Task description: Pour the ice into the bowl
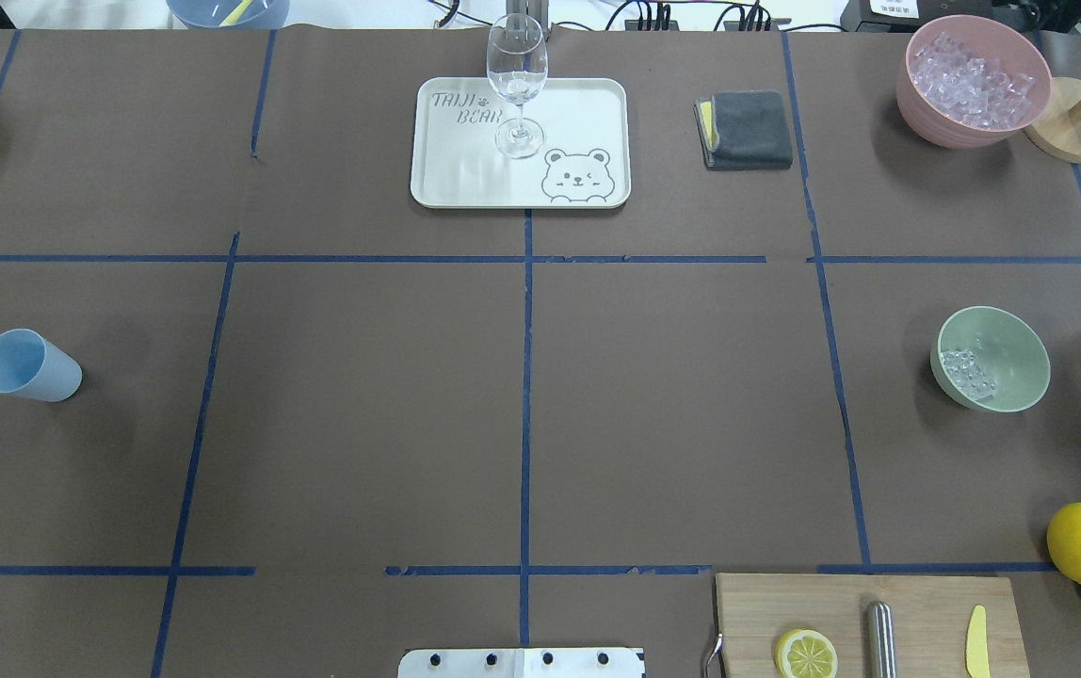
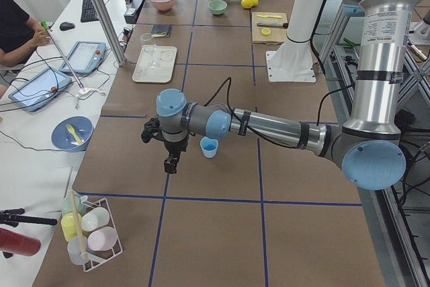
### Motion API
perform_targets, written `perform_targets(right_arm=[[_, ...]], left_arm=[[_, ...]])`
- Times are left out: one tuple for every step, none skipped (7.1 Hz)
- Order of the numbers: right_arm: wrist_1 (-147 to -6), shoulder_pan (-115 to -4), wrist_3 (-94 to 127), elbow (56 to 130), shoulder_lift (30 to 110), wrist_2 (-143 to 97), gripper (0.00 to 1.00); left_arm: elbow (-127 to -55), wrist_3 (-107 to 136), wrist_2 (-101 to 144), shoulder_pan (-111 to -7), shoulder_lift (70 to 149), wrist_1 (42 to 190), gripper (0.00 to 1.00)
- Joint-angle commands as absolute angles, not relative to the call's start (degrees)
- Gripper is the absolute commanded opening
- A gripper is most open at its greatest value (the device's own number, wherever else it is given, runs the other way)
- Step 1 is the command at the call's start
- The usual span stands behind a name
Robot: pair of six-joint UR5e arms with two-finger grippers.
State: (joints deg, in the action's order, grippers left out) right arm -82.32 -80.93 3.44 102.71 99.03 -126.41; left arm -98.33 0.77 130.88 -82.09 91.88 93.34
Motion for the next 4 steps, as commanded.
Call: perform_targets(right_arm=[[-82.7,-91.7,-4.8,98.7,99.1,-139.1,1.00],[-82.7,-92.7,-5.5,98.9,99.2,-139.0,1.00],[-83.2,-92.9,-5.5,98.9,99.2,-139.0,1.00],[-86.5,-93.2,-5.6,99.7,98.9,-139.4,1.00]], left_arm=[[-98.2,0.7,130.7,-82.8,91.8,93.4,1.00],[-98.0,0.7,130.7,-82.8,91.8,93.3,1.00],[-98.0,0.7,130.6,-82.8,91.8,93.3,1.00],[-98.0,0.7,130.6,-82.8,91.8,93.3,1.00]])
